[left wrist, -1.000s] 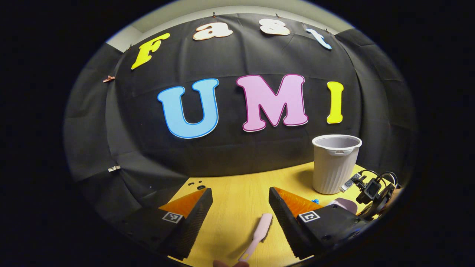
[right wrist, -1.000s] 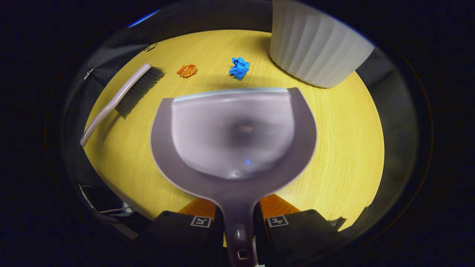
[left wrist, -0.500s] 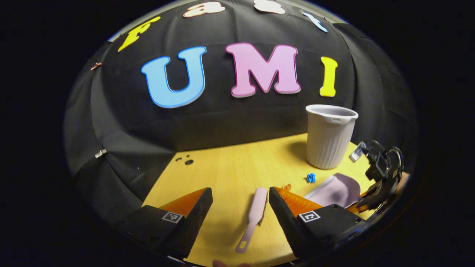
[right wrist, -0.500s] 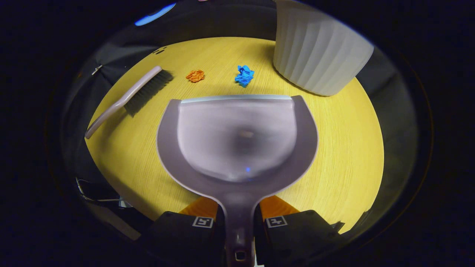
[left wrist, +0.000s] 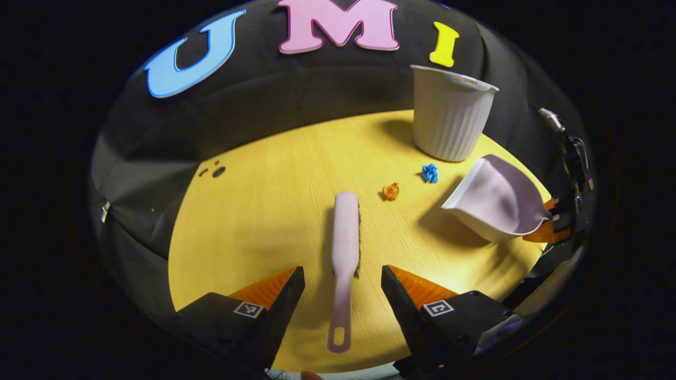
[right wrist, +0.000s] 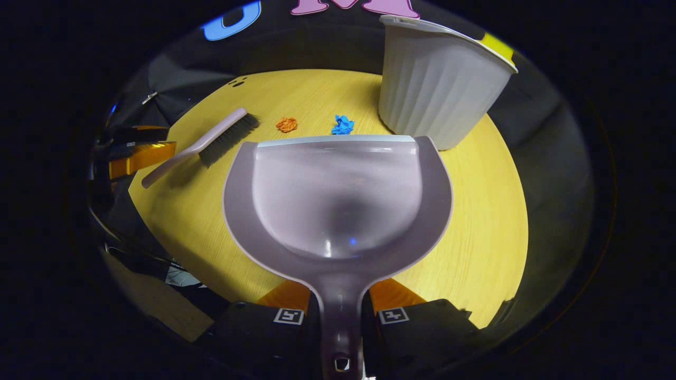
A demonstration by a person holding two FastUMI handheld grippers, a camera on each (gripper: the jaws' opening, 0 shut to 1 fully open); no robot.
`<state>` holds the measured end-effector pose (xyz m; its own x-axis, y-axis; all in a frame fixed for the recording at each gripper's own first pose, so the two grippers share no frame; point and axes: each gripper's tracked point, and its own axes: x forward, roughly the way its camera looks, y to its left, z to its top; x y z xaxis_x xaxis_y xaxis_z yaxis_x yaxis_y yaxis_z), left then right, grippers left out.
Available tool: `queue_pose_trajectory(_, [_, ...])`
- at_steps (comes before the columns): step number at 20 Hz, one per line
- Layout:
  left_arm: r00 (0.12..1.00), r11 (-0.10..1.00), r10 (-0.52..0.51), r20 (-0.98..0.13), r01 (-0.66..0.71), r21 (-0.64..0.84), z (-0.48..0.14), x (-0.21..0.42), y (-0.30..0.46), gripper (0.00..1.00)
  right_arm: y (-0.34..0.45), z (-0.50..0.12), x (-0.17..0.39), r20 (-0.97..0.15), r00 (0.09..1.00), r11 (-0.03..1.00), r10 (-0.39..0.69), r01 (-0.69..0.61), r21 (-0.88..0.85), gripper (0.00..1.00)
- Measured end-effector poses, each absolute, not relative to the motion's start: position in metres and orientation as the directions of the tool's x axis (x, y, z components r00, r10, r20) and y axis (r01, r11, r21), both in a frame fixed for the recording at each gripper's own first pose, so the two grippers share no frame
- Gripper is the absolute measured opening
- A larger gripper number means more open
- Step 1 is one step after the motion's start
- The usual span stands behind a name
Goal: Pick up the small broom and dustpan from the desktop, sweep the trash into the dustpan with the broom, and then empty the trash into the garbage bin.
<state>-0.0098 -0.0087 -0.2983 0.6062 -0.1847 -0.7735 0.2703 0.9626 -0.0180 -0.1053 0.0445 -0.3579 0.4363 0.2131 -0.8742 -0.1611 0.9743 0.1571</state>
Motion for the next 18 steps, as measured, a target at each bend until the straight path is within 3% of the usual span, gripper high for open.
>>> queue_pose_trajectory(5, [0.511, 0.955, -0.169, -0.843, 0.296, -0.012, -0.345, 0.001, -0.013, 0.91, 0.029, -0.35, -0.122, -0.879, 0.438, 0.98, 0.19, -0.132, 0.146, 0.31])
queue_pose_trajectory(8, [0.475, 0.956, -0.159, -0.866, 0.292, -0.015, -0.361, 0.006, -0.016, 0.82, 0.024, -0.349, -0.129, -0.883, 0.432, 0.982, 0.184, -0.113, 0.149, 0.41])
queue_pose_trajectory(11, [0.46, 0.956, -0.141, -0.877, 0.293, -0.001, -0.372, 0.012, -0.015, 0.77, 0.021, -0.348, -0.131, -0.887, 0.427, 0.984, 0.176, -0.111, 0.142, 0.31])
queue_pose_trajectory(12, [0.453, 0.956, -0.139, -0.881, 0.294, 0.001, -0.375, 0.013, -0.016, 0.73, 0.021, -0.348, -0.131, -0.887, 0.426, 0.983, 0.178, -0.114, 0.143, 0.36])
queue_pose_trajectory(14, [0.445, 0.957, -0.153, -0.882, 0.288, -0.021, -0.377, 0.012, -0.02, 0.69, 0.023, -0.347, -0.129, -0.887, 0.424, 0.982, 0.183, -0.121, 0.145, 0.36])
queue_pose_trajectory(15, [0.451, 0.958, -0.158, -0.878, 0.285, -0.026, -0.378, 0.015, -0.022, 0.61, 0.023, -0.347, -0.128, -0.887, 0.422, 0.981, 0.186, -0.125, 0.146, 0.31])
queue_pose_trajectory(17, [0.446, 0.957, -0.17, -0.879, 0.288, -0.039, -0.377, 0.013, -0.024, 0.43, 0.026, -0.345, -0.126, -0.888, 0.415, 0.979, 0.196, -0.137, 0.153, 0.36])
queue_pose_trajectory(18, [0.447, 0.957, -0.176, -0.877, 0.288, -0.045, -0.376, 0.013, -0.026, 0.46, 0.028, -0.345, -0.125, -0.89, 0.407, 0.977, 0.205, -0.145, 0.159, 0.36])
